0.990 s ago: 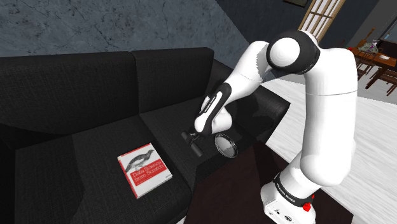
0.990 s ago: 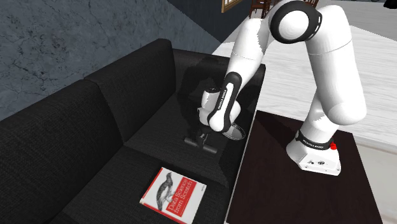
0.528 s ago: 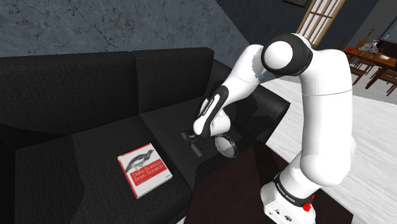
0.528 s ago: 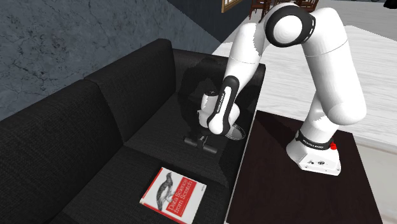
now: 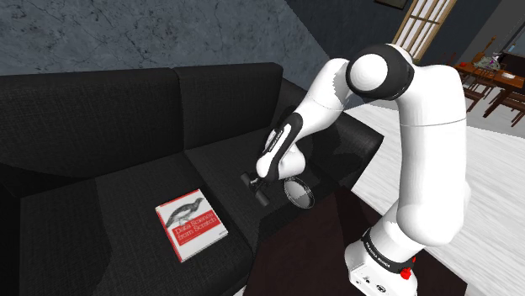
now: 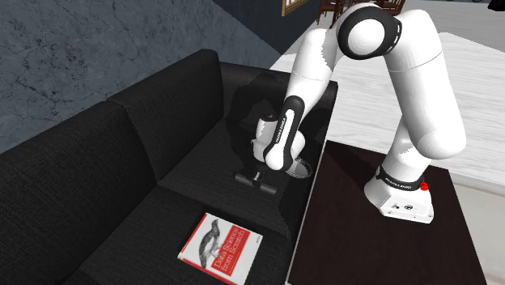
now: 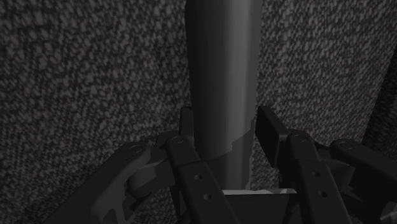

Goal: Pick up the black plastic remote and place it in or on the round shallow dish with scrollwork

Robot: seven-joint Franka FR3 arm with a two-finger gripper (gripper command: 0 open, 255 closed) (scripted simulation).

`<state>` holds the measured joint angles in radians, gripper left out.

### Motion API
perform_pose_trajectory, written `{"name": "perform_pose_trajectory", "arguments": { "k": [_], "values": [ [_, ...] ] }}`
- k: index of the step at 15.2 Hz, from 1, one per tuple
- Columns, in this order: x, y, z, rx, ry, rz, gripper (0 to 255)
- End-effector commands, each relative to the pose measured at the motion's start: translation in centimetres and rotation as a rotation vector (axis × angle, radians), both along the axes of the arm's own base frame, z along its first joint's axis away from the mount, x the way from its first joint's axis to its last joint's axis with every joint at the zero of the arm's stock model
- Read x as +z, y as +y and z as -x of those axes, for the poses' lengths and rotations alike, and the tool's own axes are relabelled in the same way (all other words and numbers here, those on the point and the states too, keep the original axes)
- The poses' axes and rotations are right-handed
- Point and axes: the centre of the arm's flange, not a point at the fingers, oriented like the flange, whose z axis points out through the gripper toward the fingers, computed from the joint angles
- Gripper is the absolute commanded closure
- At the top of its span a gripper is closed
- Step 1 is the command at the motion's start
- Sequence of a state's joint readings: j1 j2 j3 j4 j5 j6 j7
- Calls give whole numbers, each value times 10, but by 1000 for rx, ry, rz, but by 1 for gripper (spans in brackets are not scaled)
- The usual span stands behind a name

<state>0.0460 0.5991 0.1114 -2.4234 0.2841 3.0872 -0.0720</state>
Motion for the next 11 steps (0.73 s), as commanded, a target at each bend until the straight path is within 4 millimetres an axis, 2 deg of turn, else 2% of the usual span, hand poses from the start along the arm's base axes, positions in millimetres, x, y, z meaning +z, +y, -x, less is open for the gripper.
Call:
{"name": "perform_pose_trajectory", "arguments": {
  "k": [1, 4, 11],
  "values": [
    [-2, 3, 0, 7, 1, -2, 255],
    [-1, 4, 0, 7, 1, -2, 255],
    [36, 4, 0, 7, 1, -2, 255]
  ]
}}
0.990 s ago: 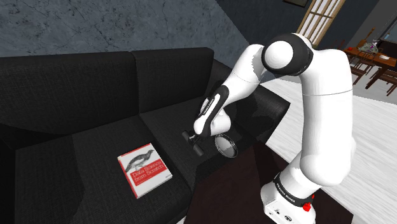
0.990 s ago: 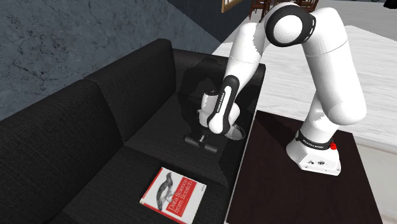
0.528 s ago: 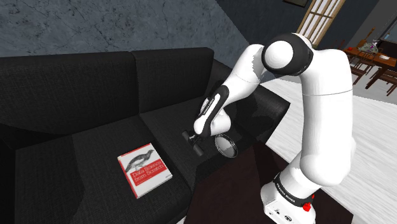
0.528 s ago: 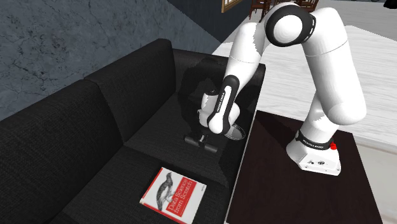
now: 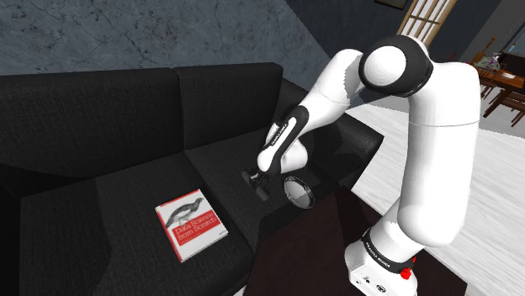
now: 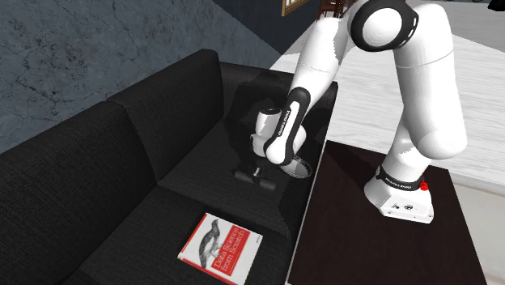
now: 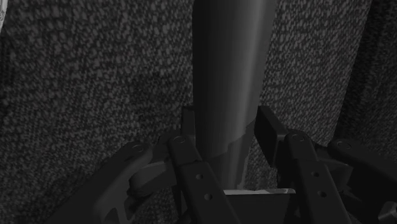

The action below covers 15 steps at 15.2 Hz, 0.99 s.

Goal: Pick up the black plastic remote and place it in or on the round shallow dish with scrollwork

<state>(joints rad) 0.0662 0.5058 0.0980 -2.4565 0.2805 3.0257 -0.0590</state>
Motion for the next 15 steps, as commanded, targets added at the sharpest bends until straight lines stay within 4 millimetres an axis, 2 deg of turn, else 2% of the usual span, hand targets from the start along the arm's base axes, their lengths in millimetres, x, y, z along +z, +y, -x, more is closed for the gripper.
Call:
{"name": "perform_pose_trajectory", "arguments": {
  "k": [1, 15],
  "values": [
    [11, 0, 1, 0, 0, 0, 255],
    [85, 0, 1, 0, 0, 0, 255]
  ]
}}
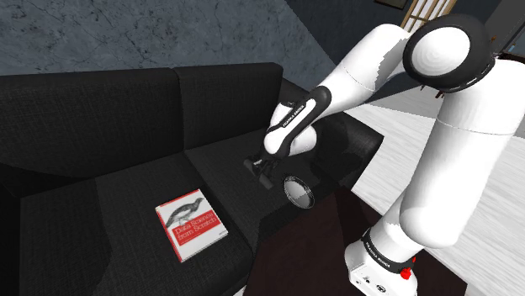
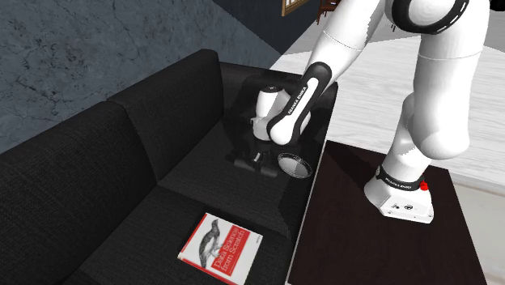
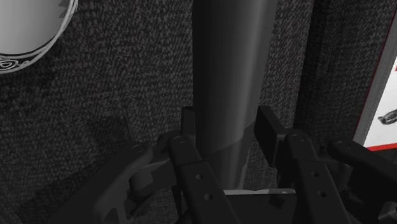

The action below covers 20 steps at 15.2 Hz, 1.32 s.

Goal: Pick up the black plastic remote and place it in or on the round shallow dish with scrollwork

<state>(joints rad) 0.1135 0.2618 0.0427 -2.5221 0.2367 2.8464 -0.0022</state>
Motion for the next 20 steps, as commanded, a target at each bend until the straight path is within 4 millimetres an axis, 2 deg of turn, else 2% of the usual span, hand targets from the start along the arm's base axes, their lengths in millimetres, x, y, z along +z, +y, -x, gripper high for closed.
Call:
{"name": "perform_pose_trajectory", "arguments": {
  "k": [1, 4, 18, 20],
  "values": [
    [11, 0, 0, 0, 0, 0, 255],
    [23, 0, 0, 0, 0, 0, 255],
    [12, -144, 120, 0, 0, 0, 255],
    [2, -144, 120, 0, 0, 0, 255]
  ]
}}
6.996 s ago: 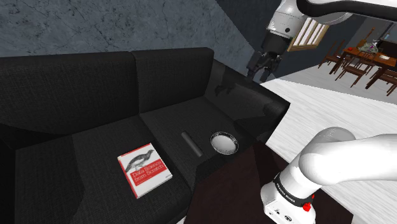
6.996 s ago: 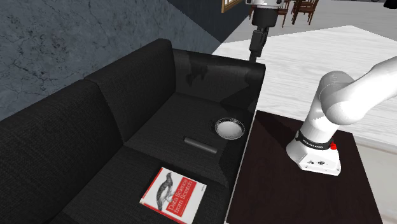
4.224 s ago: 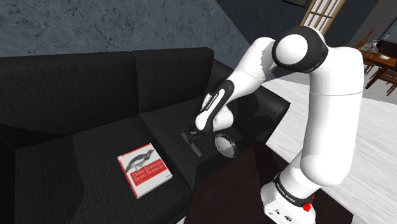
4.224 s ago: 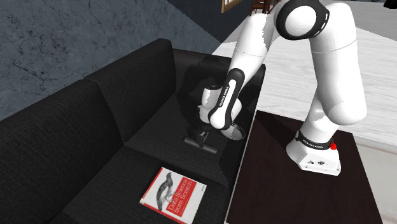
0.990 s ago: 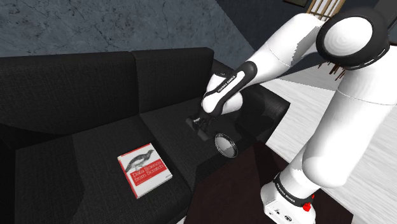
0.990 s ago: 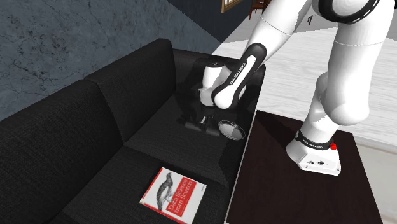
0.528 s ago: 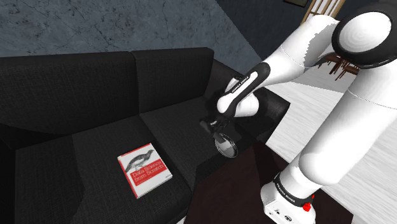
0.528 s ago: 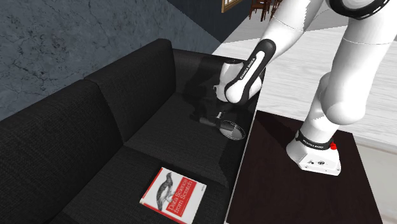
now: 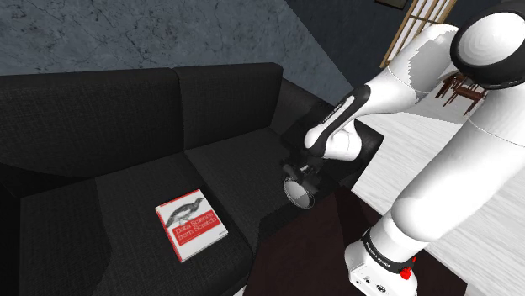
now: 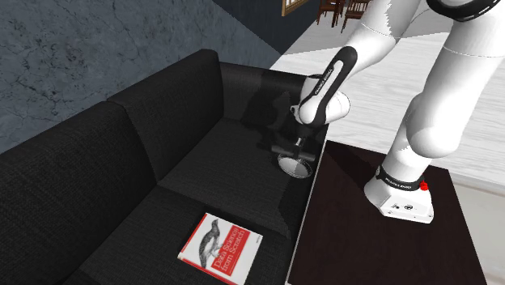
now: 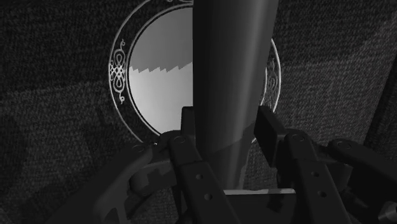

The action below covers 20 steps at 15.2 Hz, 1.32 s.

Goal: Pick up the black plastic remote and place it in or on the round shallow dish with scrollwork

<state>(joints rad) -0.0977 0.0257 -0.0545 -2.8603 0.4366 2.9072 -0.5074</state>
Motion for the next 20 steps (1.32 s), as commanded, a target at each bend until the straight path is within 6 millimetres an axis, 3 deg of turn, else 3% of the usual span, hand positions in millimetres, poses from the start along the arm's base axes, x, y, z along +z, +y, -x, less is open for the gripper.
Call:
{"name": "perform_pose_trajectory", "arguments": {
  "k": [1, 9, 17, 18, 20],
  "values": [
    [-9, -4, 2, 1, 0, 0, 255],
    [-52, -4, 2, 1, 0, 0, 255],
    [-52, -4, 2, 1, 0, 0, 255],
    [-52, -4, 2, 1, 0, 0, 0],
    [-52, -4, 2, 1, 0, 0, 0]
  ]
}}
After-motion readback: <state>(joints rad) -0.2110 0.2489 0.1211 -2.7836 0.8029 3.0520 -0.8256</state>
